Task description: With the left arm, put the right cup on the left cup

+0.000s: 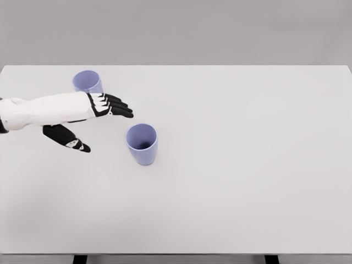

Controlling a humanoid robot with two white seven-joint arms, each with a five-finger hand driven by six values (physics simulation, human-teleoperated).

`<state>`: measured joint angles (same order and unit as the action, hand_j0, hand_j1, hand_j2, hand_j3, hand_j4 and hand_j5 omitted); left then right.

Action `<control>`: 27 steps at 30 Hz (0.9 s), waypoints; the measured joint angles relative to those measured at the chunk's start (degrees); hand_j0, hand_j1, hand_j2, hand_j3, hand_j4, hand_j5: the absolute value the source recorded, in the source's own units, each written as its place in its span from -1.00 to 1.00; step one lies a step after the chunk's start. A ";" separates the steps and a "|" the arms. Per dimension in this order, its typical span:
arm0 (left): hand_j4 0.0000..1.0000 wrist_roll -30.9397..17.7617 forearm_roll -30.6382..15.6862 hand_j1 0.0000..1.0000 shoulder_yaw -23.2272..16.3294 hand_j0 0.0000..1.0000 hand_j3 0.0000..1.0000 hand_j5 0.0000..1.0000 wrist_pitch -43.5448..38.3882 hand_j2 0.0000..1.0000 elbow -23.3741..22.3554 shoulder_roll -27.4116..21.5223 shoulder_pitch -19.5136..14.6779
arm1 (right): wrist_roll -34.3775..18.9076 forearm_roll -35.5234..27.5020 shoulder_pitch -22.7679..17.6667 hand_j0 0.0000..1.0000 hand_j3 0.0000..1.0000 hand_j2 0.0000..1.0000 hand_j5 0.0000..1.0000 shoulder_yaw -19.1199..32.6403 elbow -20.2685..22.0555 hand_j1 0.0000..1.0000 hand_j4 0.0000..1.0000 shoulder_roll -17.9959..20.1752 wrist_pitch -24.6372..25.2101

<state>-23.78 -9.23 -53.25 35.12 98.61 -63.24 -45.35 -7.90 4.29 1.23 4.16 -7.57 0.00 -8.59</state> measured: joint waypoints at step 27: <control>1.00 0.01 7.98 1.00 -12.16 1.00 1.00 1.00 -0.01 1.00 -10.08 13.85 -9.23 | 0.09 -0.08 -0.18 1.00 1.00 1.00 1.00 0.01 -0.43 1.00 1.00 0.00 0.06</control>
<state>-23.78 -1.25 -65.40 35.11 88.53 -49.39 -54.58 -7.81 4.21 1.05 4.16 -7.99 0.00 -8.53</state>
